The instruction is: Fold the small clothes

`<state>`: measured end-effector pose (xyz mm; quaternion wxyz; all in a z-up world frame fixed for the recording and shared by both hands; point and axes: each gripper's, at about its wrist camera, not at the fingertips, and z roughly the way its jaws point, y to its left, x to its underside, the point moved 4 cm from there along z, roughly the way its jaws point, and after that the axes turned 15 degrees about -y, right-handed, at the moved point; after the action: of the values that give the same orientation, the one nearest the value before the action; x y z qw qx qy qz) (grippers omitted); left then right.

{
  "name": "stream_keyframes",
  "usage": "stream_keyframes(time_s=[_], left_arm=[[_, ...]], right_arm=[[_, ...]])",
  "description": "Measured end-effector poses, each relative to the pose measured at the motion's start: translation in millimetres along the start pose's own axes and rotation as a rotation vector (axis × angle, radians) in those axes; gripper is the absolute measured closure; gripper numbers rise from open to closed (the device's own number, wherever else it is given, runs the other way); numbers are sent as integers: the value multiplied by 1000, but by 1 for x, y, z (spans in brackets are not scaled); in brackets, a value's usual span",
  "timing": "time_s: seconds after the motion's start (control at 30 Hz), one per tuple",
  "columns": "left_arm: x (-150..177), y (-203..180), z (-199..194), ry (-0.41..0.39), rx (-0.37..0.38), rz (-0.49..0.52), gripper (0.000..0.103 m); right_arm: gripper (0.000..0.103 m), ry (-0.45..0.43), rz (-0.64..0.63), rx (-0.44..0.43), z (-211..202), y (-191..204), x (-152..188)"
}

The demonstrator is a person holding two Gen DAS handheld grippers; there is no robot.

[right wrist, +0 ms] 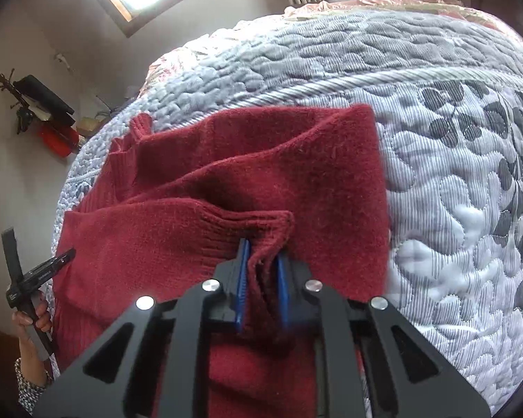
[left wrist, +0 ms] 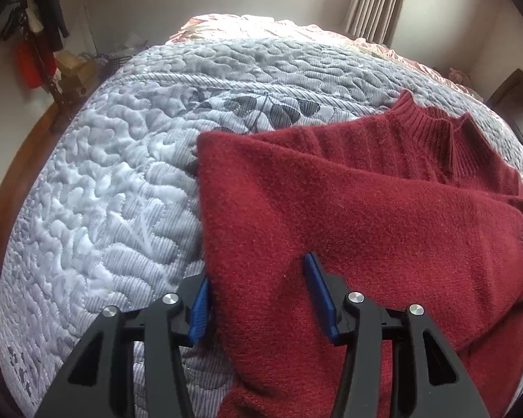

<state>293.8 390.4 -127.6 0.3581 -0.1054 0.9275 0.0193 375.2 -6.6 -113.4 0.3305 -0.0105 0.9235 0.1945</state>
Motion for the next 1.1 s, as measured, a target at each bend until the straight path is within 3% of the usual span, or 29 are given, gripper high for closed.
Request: stream_keyframes(time_s=[0.17,0.3,0.37,0.63,0.77,0.9,1.1], left_arm=[[3,-2,3,-11,-16,28,50],[5,1,-16,-12,33,11,49],[12,7,-32,-15,50,9,45],[100,24,-114,-33,86,61,34],[150,25,-154,-27,89,131,31],[195,23,-181,21,132,116,31],[239,20,-208,30,140,129,27]], right_arm=[[90,-17,43,-3,2,-3,4],[71,-47,17,-2,-27,1,6],[66,-59,-18,-14,-46,6,16],[56,-15,-184,-7,-130,21,112],[55,39,-197,-9,-169,21,176],[55,66,-198,5,-206,16,231],[53,85,-163,17,-242,5,282]])
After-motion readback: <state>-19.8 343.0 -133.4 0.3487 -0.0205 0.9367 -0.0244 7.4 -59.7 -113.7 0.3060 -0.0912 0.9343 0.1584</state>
